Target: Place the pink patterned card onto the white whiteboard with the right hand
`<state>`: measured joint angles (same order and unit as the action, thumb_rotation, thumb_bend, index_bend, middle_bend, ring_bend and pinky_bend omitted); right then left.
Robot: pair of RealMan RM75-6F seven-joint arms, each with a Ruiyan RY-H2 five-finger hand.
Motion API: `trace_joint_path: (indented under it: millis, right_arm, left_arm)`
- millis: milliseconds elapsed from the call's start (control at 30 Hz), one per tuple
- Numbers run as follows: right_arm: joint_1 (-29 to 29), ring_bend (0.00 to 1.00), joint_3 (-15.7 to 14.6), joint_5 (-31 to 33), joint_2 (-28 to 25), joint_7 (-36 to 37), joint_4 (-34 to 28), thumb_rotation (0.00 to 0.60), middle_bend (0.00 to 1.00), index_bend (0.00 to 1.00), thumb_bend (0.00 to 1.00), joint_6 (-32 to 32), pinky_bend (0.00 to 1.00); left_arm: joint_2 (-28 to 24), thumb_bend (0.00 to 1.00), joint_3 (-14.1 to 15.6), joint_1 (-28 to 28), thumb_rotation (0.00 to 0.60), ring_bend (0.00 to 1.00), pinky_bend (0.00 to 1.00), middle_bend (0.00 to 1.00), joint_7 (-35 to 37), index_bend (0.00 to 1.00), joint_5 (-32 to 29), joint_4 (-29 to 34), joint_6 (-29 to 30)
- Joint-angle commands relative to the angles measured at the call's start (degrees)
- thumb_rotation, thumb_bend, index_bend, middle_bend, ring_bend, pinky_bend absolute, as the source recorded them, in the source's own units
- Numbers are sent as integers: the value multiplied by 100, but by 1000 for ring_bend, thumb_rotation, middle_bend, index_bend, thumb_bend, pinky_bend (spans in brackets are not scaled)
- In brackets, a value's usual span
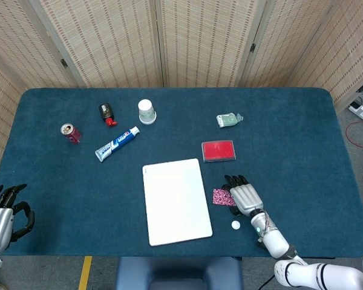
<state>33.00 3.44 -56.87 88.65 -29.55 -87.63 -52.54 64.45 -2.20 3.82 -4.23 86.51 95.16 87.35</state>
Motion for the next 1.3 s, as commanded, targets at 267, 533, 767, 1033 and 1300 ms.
trace_joint_path:
  millis: [267,533,767,1033,1300]
  right_arm:
    - [40,3,-52,12,12,19,18,600,44,256,351,-29,0]
    - [57,1,-82,15,37,32,-2,600,50,304,351,-86,0]
    - [26,5,-102,-76,-16,148,-82,600,52,308,351,-161,0]
    - [-17,0,-121,-179,-87,238,-158,600,54,310,351,-256,0]
    - [-22,0,-116,-284,-170,283,-296,600,55,311,352,-318,0]
  left_arm:
    - [-2,179,-3,0,600,164,0,184,17,218,2,-13,-3]
    - [-2,180,5,-12,600,164,0,184,39,217,6,-34,3]
    - [-1,179,20,-21,600,164,0,184,62,217,20,-49,2]
    - [12,179,28,-37,600,164,0,184,84,217,20,-67,11]
    - [5,179,34,-58,600,164,0,184,106,218,32,-85,39]
